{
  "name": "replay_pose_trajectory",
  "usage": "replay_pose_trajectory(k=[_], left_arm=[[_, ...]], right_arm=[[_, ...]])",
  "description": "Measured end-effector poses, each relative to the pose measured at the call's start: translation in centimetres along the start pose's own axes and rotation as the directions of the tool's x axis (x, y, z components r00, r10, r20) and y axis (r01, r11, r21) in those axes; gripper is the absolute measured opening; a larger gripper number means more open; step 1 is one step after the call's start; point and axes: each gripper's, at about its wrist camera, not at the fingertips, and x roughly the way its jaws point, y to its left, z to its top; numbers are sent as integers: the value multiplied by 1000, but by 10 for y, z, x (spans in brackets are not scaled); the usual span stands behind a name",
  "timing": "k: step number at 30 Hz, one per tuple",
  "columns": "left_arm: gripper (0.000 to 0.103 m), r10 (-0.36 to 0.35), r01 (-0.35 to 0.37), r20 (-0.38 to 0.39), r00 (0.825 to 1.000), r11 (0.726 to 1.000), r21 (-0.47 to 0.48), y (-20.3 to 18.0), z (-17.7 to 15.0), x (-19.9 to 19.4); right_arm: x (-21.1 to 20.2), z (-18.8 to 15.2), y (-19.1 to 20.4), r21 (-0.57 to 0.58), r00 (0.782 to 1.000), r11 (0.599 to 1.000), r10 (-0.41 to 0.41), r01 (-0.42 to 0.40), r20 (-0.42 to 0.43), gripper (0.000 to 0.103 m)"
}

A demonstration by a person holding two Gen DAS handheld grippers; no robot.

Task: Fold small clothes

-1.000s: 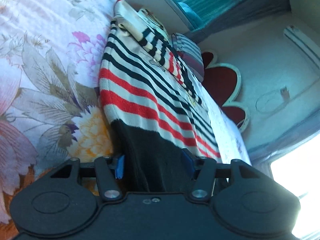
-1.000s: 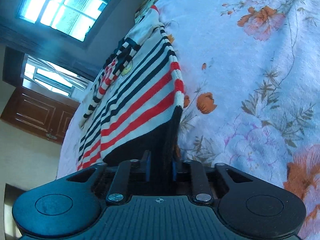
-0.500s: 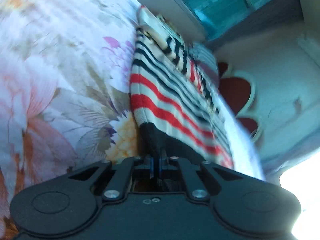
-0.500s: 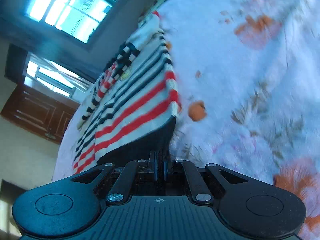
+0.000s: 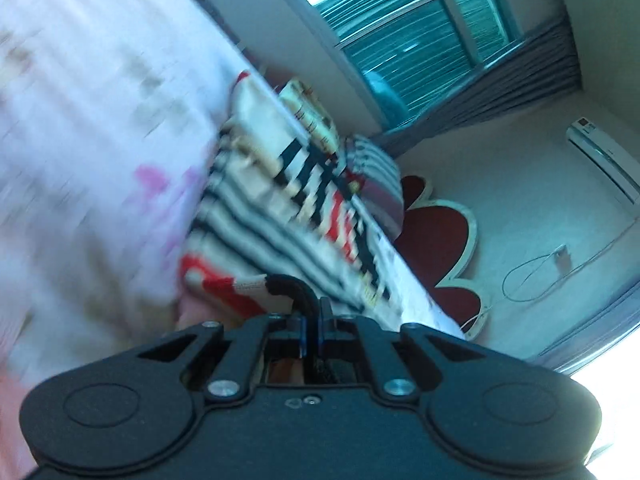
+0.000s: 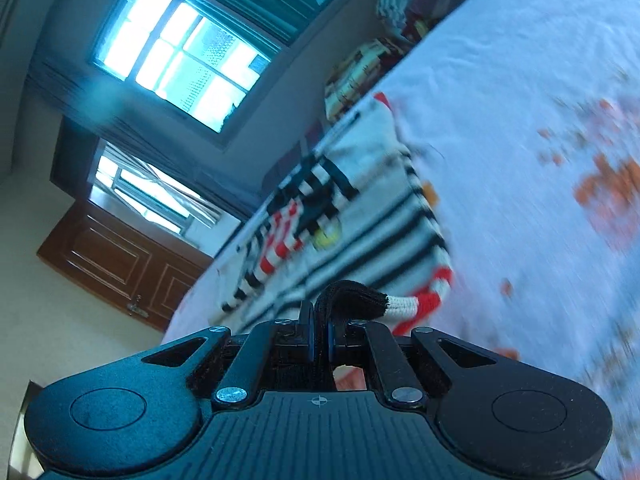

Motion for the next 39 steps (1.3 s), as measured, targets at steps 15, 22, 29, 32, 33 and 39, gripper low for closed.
replay_pose_trajectory(k=[15,22,29,32,33,39], left_arm=[[3,24,-28,50,998,995,93,-37,142,145],[3,149,-146,-21,989,984,103,-15,179,217],[76,121,-127,62,991,984,122,0,189,238],[72,132,-142,64,989,974,177,-4,193,243],[67,151,-158,48,987,964,213,-7,194,246],[55,285,-258,-9,959,881,398,-22,195,263]], right_arm=[[155,172,4,9,1000,1000,-3,3,10,5],[247,213,-36,44,997,999,-25,28,-72,5],[277,221,-45,-52,1000,999,-3,3,3,79],[273,221,-46,-79,999,997,7,-4,32,78],[271,220,-44,-101,1000,995,0,3,28,78],[285,208,-28,-273,995,959,-93,78,-41,57]])
